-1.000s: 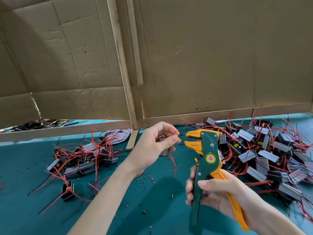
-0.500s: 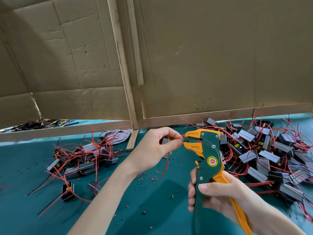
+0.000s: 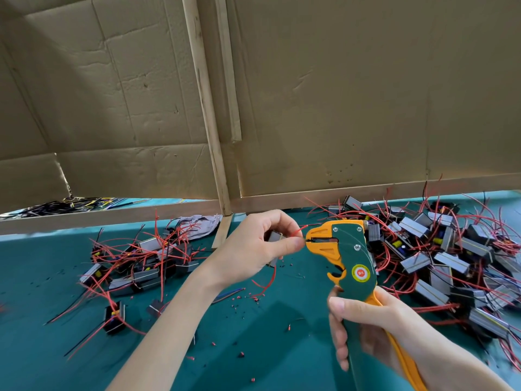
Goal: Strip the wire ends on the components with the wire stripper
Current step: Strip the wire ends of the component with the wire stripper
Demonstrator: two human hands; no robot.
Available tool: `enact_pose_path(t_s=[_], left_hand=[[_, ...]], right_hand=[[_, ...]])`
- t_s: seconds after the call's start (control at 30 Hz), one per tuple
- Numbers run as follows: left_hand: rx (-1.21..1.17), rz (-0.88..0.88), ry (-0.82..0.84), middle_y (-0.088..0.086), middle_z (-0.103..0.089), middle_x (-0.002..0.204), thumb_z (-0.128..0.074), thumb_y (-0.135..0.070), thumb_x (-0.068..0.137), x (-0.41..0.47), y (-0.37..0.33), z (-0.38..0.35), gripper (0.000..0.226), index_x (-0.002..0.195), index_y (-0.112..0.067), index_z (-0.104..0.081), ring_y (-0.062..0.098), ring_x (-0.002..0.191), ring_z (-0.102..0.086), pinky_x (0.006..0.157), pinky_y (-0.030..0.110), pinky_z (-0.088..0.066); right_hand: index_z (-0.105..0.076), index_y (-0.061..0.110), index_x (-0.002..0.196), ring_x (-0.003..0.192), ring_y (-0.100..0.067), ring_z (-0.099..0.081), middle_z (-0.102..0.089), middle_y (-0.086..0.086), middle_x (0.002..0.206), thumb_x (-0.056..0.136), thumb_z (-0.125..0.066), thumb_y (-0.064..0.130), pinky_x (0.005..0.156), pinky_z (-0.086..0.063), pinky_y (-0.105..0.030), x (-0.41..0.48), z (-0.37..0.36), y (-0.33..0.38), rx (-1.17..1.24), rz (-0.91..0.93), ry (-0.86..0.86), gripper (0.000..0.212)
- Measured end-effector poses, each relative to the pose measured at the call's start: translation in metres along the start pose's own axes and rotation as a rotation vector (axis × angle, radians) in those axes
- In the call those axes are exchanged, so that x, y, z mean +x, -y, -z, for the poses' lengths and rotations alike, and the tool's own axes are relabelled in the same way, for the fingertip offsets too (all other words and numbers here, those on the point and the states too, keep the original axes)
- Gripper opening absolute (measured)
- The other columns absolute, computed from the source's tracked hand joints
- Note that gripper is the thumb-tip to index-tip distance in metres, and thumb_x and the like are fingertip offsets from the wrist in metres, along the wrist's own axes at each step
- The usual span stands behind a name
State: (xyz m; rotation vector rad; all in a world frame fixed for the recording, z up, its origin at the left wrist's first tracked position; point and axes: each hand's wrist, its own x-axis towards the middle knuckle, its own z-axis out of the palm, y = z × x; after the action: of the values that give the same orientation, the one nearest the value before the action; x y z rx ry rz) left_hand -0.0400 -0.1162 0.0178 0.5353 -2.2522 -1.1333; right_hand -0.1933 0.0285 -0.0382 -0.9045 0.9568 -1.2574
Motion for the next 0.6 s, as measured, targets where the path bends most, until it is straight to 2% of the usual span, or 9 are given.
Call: enact_pose_path(t_s=[0.1,0.23,0.3,0.4,0.47,0.53,0.6], left_hand=[[-0.014,-0.002,0.016,-0.017,-0.060,0.072,-0.069,-0.017,0.087,0.000,0.002,0.000,0.012,0.083,-0.024,-0.061,0.003,0.060,-0.052,0.058,0.014,-0.041],[-0.154,0.030,0.047,-0.015,-0.061,0.068,-0.059,-0.024,0.092,0.000,0.005,-0.002,0.010,0.086,-0.017,-0.058,0.003,0.060,-0.053,0.056,0.013,-0.041],[-0.252,0.067,0.053,-0.012,-0.065,0.072,-0.050,-0.024,0.097,0.000,0.008,-0.001,0.018,0.086,-0.012,-0.058,0.002,0.065,-0.056,0.061,0.012,-0.043],[-0.267,0.139,0.071,-0.012,-0.067,0.078,-0.047,-0.020,0.099,0.001,0.015,-0.004,0.018,0.088,-0.013,-0.059,0.003,0.071,-0.058,0.067,0.013,-0.044],[-0.265,0.170,0.088,-0.008,-0.069,0.080,-0.046,-0.019,0.100,0.002,0.019,-0.008,0.018,0.087,-0.012,-0.057,0.006,0.073,-0.058,0.067,0.015,-0.045],[-0.268,0.184,0.102,-0.005,-0.068,0.078,-0.044,-0.019,0.101,0.002,0.021,-0.010,0.019,0.086,-0.012,-0.053,0.008,0.071,-0.058,0.066,0.017,-0.045],[-0.248,0.181,0.116,-0.006,-0.063,0.072,-0.042,-0.020,0.102,0.002,0.022,-0.011,0.021,0.084,-0.012,-0.050,0.009,0.067,-0.055,0.066,0.019,-0.045]], right_hand=[[-0.064,0.006,0.065,0.047,-0.030,-0.053,-0.052,-0.021,0.057,0.049,-0.095,0.033,0.047,-0.049,-0.035,0.000,-0.001,-0.002,-0.016,0.002,-0.005,0.045],[-0.061,0.003,0.062,0.045,-0.029,-0.052,-0.051,-0.021,0.056,0.054,-0.091,0.035,0.046,-0.048,-0.034,0.000,-0.001,-0.005,-0.038,-0.030,-0.013,0.045],[-0.055,0.002,0.055,0.040,-0.027,-0.048,-0.048,-0.018,0.051,0.059,-0.086,0.037,0.044,-0.044,-0.031,0.003,-0.002,-0.009,-0.064,-0.036,-0.048,0.047],[-0.049,0.004,0.049,0.036,-0.023,-0.041,-0.041,-0.013,0.047,0.055,-0.084,0.039,0.041,-0.038,-0.028,0.006,0.001,-0.013,-0.075,-0.044,-0.132,0.050],[-0.056,0.002,0.054,0.042,-0.027,-0.048,-0.047,-0.019,0.053,0.055,-0.085,0.032,0.043,-0.045,-0.032,0.008,0.001,-0.012,-0.028,-0.040,-0.116,0.041],[-0.065,0.000,0.067,0.055,-0.036,-0.059,-0.055,-0.026,0.065,0.053,-0.084,0.018,0.053,-0.054,-0.041,0.010,0.001,-0.010,0.112,-0.020,-0.086,0.030],[-0.070,-0.001,0.073,0.063,-0.040,-0.062,-0.058,-0.028,0.072,0.049,-0.083,0.013,0.061,-0.057,-0.046,0.011,0.000,-0.008,0.167,-0.022,-0.051,0.031]])
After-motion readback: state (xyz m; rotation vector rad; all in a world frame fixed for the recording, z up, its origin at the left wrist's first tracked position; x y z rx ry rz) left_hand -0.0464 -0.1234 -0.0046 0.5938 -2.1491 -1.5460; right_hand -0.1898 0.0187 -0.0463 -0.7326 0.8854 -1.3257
